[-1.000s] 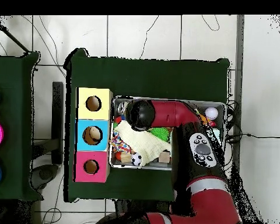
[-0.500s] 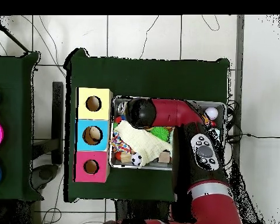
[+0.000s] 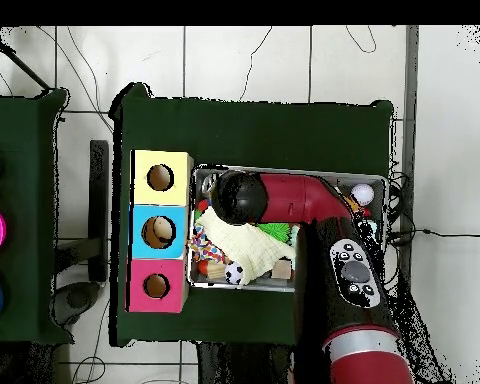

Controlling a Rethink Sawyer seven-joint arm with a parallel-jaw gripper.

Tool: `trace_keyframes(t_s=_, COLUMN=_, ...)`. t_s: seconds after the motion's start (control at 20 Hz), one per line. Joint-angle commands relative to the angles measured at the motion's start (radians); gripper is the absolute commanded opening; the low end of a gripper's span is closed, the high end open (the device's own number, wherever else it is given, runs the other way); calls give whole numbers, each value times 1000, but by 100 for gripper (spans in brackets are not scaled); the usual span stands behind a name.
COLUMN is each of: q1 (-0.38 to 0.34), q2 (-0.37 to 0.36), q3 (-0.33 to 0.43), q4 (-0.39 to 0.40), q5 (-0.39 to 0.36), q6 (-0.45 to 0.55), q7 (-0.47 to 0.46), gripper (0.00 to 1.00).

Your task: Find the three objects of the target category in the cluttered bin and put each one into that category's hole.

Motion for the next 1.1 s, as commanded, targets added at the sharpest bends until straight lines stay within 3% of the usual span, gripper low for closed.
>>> trace_keyframes(t_s=0.05, q1=-4, q2=21, q3=12, q4=68, q5=17, q6=-127, q7=168, gripper=100)
trace_keyframes(t_s=0.1, q1=-6, q2=23, q3=15, q4=69, q5=15, q6=-143, q7=165, gripper=100)
trace_keyframes(t_s=0.15, q1=-9, q2=25, q3=17, q4=69, q5=12, q6=-159, q7=163, gripper=0)
trace_keyframes(t_s=0.3, q1=-18, q2=35, q3=32, q4=57, q5=1, q6=-196, q7=137, gripper=0)
trace_keyframes(t_s=0.65, q1=-3, q2=28, q3=12, q4=63, q5=25, q6=-178, q7=150, gripper=0)
trace_keyframes(t_s=0.7, q1=-1, q2=27, q3=10, q4=64, q5=22, q6=-184, q7=146, gripper=100)
trace_keyframes(t_s=1.1, q1=-12, q2=-2, q3=19, q4=91, q5=34, q6=-173, q7=146, gripper=100)
